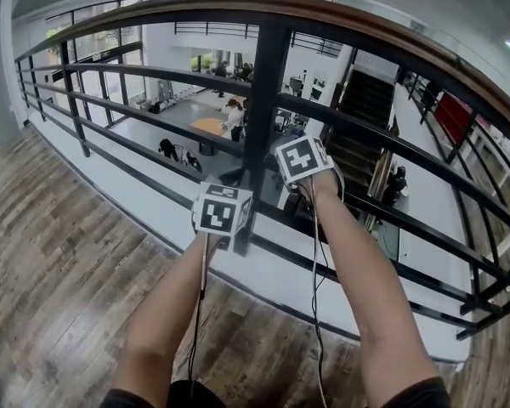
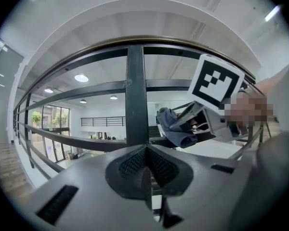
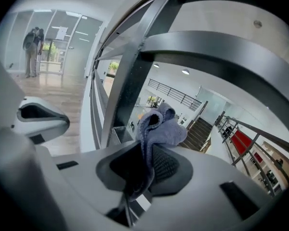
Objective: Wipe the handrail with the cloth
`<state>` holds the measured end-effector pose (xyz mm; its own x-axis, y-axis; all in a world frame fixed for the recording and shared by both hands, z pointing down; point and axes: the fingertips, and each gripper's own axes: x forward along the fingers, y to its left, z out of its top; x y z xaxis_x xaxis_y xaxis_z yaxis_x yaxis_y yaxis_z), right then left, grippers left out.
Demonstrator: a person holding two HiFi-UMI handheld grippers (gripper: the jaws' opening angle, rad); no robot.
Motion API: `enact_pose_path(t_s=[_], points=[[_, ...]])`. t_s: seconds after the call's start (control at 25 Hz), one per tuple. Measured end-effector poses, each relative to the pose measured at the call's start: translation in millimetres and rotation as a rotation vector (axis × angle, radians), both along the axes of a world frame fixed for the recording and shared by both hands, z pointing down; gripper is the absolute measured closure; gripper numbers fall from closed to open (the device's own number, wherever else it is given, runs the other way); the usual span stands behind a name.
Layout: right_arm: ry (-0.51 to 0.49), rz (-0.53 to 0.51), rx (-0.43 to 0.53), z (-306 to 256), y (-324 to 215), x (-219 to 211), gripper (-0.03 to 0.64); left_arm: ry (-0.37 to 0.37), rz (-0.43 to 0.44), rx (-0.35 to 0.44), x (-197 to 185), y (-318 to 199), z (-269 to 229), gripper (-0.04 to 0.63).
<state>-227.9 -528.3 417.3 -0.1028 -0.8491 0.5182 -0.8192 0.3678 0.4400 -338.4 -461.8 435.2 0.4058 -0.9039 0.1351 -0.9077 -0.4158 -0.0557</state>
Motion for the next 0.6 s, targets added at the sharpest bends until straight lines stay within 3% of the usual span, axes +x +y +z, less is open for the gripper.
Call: enact_pose_path(t_s=[0.08, 0.28, 0.6], points=[[-0.012, 0.009, 0.005, 1, 6, 17, 0.549, 0.024, 0.011, -0.009, 9, 5, 4, 0.592], [-0.018, 0.030, 0.010, 8, 28, 62, 0.549, 0.169, -0.004, 0.017, 35, 19, 1, 0.592], [0.001, 0.064, 0.032, 5, 71, 145, 0.549, 0.112, 0.059, 0.014, 115, 56, -5, 0.592]])
